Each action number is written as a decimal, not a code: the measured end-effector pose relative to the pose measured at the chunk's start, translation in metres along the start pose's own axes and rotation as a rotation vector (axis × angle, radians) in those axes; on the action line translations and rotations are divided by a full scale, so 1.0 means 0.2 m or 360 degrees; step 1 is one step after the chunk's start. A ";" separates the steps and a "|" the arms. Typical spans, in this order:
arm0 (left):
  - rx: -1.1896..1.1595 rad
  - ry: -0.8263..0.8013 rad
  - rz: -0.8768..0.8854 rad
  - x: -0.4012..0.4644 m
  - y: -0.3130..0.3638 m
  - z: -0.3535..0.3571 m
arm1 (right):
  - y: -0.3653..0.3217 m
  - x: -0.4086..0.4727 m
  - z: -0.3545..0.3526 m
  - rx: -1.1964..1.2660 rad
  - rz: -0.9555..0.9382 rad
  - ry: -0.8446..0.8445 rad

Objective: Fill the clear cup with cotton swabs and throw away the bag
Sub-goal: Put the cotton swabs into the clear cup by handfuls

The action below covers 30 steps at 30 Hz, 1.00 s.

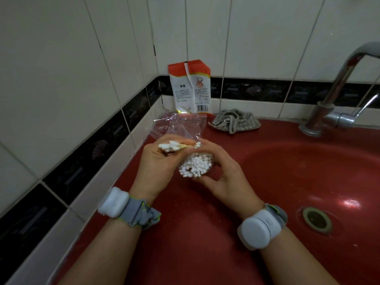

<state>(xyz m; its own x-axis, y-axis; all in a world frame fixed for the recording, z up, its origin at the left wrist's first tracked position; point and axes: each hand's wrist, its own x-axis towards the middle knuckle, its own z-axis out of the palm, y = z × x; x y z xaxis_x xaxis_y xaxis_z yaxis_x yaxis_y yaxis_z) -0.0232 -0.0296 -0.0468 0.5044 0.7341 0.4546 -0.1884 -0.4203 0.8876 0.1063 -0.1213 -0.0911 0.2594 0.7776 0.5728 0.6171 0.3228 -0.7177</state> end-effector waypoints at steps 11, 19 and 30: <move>0.0286 -0.0149 0.0157 0.01 -0.02 -0.04 | 0.01 0.00 0.00 0.0053 0.0223 -0.0041; 0.0518 -0.0284 0.0295 0.04 -0.02 -0.05 | -0.02 0.00 0.01 0.0078 0.0242 -0.0042; 0.0540 -0.0087 0.0128 0.01 -0.01 0.00 | -0.01 0.00 0.00 0.0135 0.0353 -0.0025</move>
<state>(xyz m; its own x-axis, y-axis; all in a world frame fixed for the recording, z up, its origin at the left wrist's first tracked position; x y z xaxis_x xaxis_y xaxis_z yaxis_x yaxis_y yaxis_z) -0.0220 -0.0267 -0.0471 0.5457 0.6655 0.5093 0.0569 -0.6358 0.7698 0.1058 -0.1219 -0.0892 0.3697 0.8424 0.3919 0.4814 0.1871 -0.8563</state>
